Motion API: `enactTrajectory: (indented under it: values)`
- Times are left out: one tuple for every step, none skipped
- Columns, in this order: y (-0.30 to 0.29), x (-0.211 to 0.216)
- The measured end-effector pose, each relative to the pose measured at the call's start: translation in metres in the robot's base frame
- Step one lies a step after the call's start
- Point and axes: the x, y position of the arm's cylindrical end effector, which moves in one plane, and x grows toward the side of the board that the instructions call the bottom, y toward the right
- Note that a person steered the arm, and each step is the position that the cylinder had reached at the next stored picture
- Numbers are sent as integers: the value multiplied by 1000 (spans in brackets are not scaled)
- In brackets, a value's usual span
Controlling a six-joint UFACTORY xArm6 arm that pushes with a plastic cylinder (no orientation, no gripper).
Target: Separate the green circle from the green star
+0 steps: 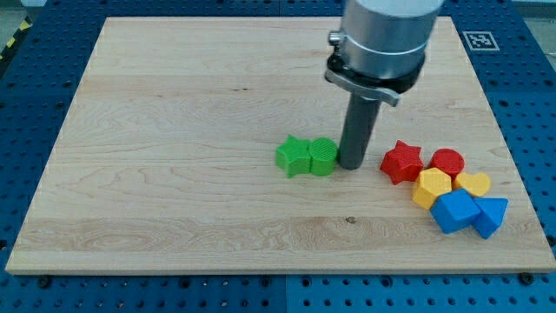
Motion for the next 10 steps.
enactTrajectory:
  values:
    - [-30, 0]
    - [-45, -5]
    - [-45, 2]
    - [-45, 11]
    - [-45, 14]
    - [-60, 14]
    - [-80, 14]
    - [-93, 12]
    - [-101, -7]
    - [-101, -28]
